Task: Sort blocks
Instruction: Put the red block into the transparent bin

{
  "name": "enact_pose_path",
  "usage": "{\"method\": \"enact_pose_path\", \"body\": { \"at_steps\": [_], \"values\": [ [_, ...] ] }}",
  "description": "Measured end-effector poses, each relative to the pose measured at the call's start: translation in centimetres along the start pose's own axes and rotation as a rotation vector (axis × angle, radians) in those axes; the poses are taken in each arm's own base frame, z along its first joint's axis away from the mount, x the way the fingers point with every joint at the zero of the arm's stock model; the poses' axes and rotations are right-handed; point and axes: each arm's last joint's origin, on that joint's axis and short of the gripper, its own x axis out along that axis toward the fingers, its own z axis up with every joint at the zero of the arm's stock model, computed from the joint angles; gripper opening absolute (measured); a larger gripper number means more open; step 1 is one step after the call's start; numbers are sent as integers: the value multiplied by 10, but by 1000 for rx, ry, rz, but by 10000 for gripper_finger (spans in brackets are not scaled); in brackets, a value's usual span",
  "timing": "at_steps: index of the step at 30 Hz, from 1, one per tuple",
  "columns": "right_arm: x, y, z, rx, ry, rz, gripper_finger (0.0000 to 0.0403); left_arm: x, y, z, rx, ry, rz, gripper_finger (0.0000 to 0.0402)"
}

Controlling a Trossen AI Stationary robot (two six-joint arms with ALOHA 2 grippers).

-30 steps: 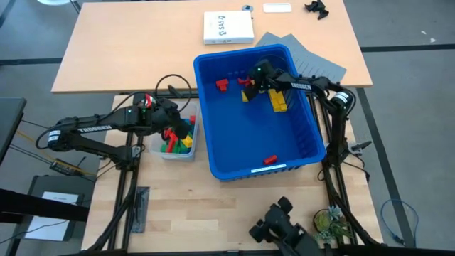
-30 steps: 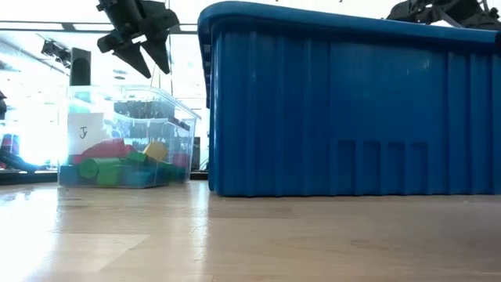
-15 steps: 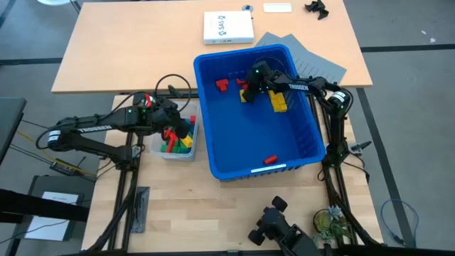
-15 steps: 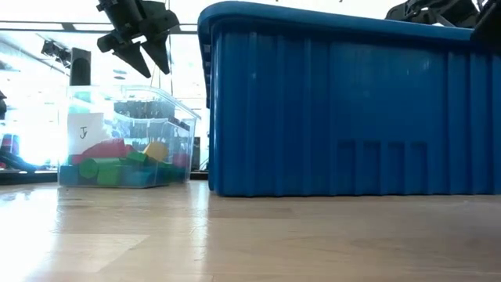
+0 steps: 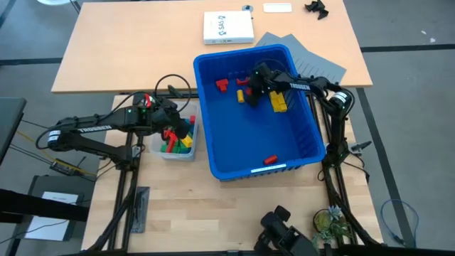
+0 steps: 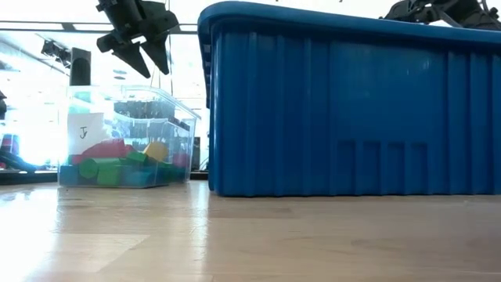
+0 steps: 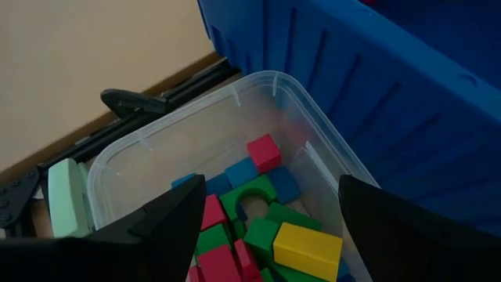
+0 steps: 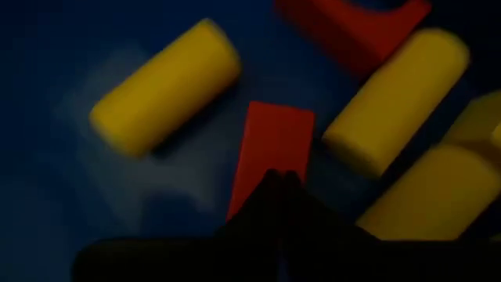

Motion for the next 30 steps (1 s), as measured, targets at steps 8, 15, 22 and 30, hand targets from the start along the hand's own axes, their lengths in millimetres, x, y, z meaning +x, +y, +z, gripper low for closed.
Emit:
{"method": "enact_pose_path", "body": {
  "at_steps": [8,15,22,30],
  "values": [
    [-30,20,-7,32,120,30,13,0,0,0,-1,0,0,300],
    [-58,23,-1,22,82,44,90,0,0,0,-1,0,0,300],
    [-54,30,-9,131,123,58,218,0,-1,0,-1,13,-18,300],
    [-36,44,-26,172,94,44,278,0,-1,0,-1,16,-22,300]
  ]
}}
